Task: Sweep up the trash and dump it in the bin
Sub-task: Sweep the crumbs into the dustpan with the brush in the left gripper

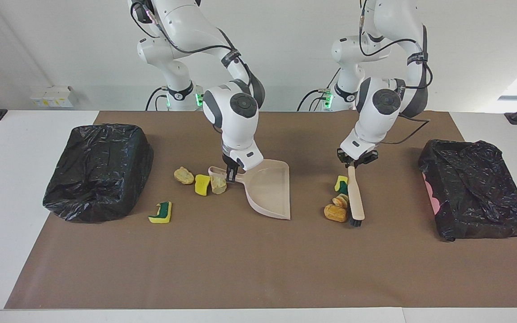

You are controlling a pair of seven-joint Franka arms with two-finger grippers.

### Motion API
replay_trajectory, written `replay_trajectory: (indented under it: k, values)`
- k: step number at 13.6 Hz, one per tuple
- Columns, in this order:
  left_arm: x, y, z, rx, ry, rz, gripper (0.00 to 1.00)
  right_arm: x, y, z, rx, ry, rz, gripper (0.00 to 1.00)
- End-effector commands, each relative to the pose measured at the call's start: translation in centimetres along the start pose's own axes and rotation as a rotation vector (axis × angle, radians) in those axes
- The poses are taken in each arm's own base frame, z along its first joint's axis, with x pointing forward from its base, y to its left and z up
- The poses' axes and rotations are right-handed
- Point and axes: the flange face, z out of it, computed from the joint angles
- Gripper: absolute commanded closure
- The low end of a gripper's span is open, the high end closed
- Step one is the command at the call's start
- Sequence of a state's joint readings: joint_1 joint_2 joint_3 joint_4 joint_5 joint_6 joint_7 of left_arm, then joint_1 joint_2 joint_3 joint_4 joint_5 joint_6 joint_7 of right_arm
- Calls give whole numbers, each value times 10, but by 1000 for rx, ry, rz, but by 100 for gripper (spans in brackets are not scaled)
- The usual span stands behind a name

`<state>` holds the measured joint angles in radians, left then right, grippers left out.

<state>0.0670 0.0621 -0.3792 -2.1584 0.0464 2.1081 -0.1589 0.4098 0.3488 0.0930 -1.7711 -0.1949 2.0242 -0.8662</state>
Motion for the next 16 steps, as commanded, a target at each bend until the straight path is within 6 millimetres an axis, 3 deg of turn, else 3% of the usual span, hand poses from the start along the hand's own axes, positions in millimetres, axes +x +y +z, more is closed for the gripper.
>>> replay_trajectory:
  k: [1,5,12,14,16]
  values:
    - [-7,23,3,20,-7,57,100,-6,-7,-2,-4,-26,21,100]
    - [-23,70,5,-19,-25,98,100,-6,-7,-2,-4,-26,34,100]
    - [-58,179,-9,-167,-45,63,100,-6,-8,-1,-3,-27,33,100]
    - [-60,195,-16,-246,-63,38,100,-7,-7,-1,-2,-26,37,100]
    - [-46,206,-38,-327,-57,-3,100,-7,-6,0,-1,-23,40,100]
